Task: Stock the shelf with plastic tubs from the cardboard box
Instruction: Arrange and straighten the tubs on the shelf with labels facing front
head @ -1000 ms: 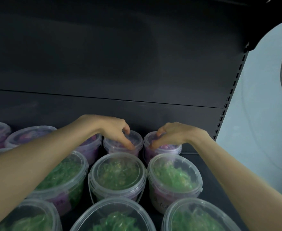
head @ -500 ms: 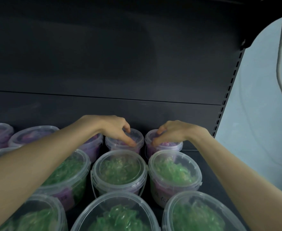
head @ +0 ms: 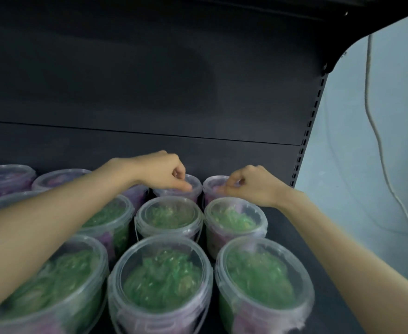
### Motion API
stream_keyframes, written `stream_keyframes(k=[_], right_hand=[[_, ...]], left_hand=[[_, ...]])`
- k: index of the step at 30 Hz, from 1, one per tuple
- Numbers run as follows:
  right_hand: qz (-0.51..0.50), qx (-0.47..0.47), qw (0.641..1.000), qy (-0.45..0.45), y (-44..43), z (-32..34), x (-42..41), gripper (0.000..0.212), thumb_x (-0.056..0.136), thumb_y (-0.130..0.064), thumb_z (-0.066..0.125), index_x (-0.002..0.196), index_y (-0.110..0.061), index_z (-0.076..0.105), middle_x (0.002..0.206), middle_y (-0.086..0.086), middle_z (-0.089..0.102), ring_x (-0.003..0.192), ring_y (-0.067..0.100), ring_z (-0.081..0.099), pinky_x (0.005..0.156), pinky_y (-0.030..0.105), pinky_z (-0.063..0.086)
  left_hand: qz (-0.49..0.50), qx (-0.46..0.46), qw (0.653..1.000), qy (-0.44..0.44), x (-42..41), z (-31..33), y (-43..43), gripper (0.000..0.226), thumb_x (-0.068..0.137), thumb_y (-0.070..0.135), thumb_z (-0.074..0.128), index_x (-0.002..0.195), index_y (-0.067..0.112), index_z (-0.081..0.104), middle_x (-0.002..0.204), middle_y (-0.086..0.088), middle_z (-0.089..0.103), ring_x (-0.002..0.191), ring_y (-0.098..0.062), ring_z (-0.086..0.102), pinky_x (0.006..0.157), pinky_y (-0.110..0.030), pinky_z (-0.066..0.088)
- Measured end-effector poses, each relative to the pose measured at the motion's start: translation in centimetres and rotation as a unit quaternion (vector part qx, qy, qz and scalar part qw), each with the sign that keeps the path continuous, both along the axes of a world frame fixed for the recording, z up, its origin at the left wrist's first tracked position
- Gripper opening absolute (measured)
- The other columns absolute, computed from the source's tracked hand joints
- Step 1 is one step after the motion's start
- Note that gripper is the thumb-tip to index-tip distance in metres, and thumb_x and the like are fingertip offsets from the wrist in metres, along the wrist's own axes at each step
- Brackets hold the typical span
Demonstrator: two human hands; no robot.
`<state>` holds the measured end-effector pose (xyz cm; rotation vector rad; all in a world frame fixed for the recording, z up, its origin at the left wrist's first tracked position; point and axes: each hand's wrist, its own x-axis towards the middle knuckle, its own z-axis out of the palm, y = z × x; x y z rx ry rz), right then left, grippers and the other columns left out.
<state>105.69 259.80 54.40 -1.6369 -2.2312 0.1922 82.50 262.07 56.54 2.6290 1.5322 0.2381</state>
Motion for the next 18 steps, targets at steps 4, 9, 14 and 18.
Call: stream_keyframes(k=[4,9,14,18], right_hand=[[0.04,-0.018,0.999,0.018,-3.9,-0.6,0.7,0.032,0.076,-0.061,0.062,0.094,-0.035,0.071,0.113,-0.008,0.066,0.107,0.014,0.056,0.085,0.024,0.04],[0.042,-0.02,0.999,-0.015,-6.2,-2.0,0.5,0.034,0.079,-0.056,0.062,0.102,-0.033,0.071,0.115,-0.003,0.066,0.108,0.019,0.056,0.084,0.025,0.041],[0.018,-0.035,0.999,0.001,-6.6,-2.1,0.5,0.041,0.079,-0.055,0.062,0.114,-0.034,0.065,0.131,-0.005,0.057,0.122,0.021,0.048,0.096,0.033,0.04],[0.004,-0.048,0.999,0.011,-6.5,-2.4,0.5,0.045,0.078,-0.058,0.061,0.117,-0.035,0.063,0.133,-0.003,0.055,0.123,0.022,0.047,0.098,0.036,0.042]], left_hand=[[0.008,-0.022,1.0,0.002,-0.2,-1.0,-4.9,0.033,0.077,0.059,0.061,0.091,0.031,0.07,0.088,0.016,0.068,0.084,-0.003,0.062,0.081,-0.028,0.05],[0.041,-0.005,0.999,-0.021,0.5,-2.9,-8.4,0.032,0.085,0.05,0.056,0.093,0.023,0.071,0.088,0.004,0.071,0.08,-0.012,0.062,0.076,-0.029,0.048],[0.085,0.008,0.992,-0.091,1.4,-4.2,-9.5,0.027,0.089,0.042,0.056,0.093,0.02,0.071,0.082,-0.001,0.07,0.067,-0.012,0.058,0.067,-0.03,0.046],[0.097,0.014,0.988,-0.117,1.3,-5.1,-10.0,0.026,0.091,0.045,0.052,0.098,0.026,0.068,0.075,0.005,0.069,0.063,-0.005,0.058,0.063,-0.025,0.045]])
